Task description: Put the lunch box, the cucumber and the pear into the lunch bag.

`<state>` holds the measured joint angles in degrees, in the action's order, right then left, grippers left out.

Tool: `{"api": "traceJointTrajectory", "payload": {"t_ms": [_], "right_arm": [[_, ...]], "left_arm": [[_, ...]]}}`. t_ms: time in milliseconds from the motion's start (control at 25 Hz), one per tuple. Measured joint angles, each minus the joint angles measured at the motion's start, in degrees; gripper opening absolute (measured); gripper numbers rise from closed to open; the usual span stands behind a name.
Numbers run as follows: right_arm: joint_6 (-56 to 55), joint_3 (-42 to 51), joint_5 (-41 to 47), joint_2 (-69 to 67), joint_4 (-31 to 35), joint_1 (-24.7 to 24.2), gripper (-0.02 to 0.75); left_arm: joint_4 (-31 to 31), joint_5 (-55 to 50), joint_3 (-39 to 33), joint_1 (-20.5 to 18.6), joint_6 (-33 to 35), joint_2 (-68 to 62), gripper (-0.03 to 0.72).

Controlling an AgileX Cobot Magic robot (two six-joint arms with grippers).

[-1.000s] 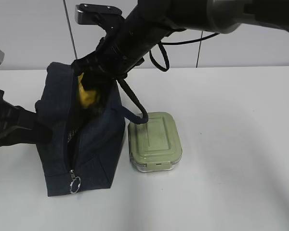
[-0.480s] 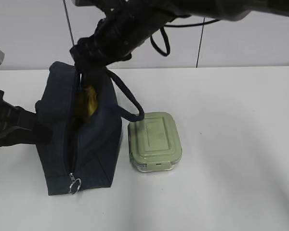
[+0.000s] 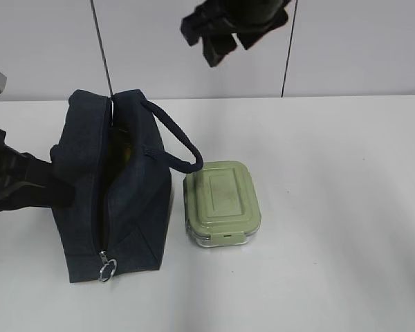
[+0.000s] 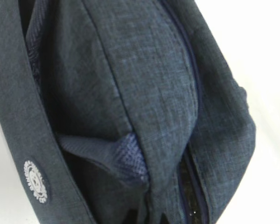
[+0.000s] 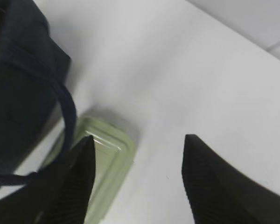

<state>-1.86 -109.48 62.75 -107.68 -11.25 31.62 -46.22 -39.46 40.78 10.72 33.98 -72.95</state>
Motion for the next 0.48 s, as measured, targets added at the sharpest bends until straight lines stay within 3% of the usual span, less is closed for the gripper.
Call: {"api": "traceJointTrajectory", "payload": {"t_ms": [160,480], "right_arm": [[-2.97,1.47,5.41,0.00,-4.17,-1.95,0.457],[-4.01,11.13,5.66,0.00,-3.24,-9.58,0.455]], "left_arm": [[0.00,0.00,0.00,0.00,0.00,0.00,0.003],[0.00,0.00,0.00,0.00,0.00,0.00,0.003]]}}
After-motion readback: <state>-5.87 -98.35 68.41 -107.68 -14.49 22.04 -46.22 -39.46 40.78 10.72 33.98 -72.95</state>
